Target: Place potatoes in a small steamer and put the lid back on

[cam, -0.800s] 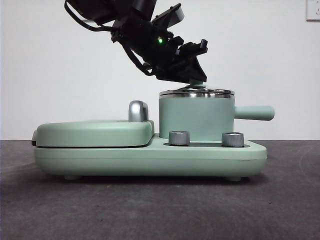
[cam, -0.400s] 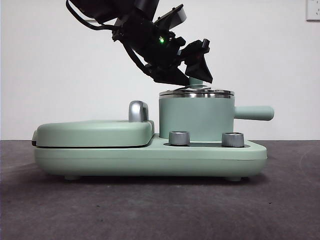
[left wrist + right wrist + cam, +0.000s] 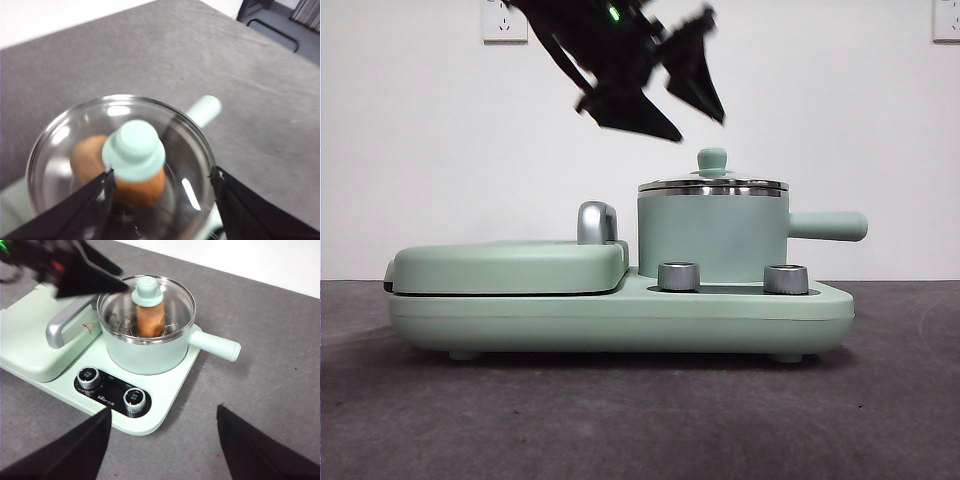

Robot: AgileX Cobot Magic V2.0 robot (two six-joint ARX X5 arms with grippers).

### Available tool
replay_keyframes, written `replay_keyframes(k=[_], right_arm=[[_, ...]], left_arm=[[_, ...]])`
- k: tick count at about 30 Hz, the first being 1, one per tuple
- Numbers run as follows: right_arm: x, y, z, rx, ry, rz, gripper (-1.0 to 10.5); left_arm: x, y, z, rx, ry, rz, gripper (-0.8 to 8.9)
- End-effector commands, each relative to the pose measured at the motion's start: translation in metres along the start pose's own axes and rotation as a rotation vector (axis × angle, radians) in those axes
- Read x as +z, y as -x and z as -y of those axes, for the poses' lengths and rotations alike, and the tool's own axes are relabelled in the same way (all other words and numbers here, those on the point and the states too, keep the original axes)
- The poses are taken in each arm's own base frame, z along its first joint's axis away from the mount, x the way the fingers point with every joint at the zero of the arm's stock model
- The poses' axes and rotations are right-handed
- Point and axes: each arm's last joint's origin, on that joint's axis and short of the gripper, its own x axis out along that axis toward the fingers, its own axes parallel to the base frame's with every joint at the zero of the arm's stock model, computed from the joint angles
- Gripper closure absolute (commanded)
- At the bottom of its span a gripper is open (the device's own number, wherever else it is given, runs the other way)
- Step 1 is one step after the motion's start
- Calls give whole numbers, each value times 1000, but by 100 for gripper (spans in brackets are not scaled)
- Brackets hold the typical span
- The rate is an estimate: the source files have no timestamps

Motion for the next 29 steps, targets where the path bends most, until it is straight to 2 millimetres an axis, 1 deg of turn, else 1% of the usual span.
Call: replay_keyframes(k=[1,3,8,13,15,19,23,29], right_arm=[[0,-1,-1,5,1,-10,615],[-2,-1,-1,5,1,-32,615],[-6,-4,-1,16,-5,-93,615],[-6,-7,-1,33,-7,-115,615],[-6,-10,-1,39,-7,-124,615],[-6,-17,-1,41,-9,-151,615],[-6,-25,-1,44,-10,-182,615],[-4,-37,-2,94,-16,-207,615]], left_arm=[[7,14,-4,-34,88,-11,502],[8,27,-7,-51,100,-19,502],[9,60,-17,-10,122,-24,502],[-3,88,-24,35,144,-12,502],[-13,98,-26,52,155,-14,502],[-40,119,-27,80,181,-22,502],[-70,140,-22,102,202,-35,502],[-103,171,-11,124,239,-13,503]])
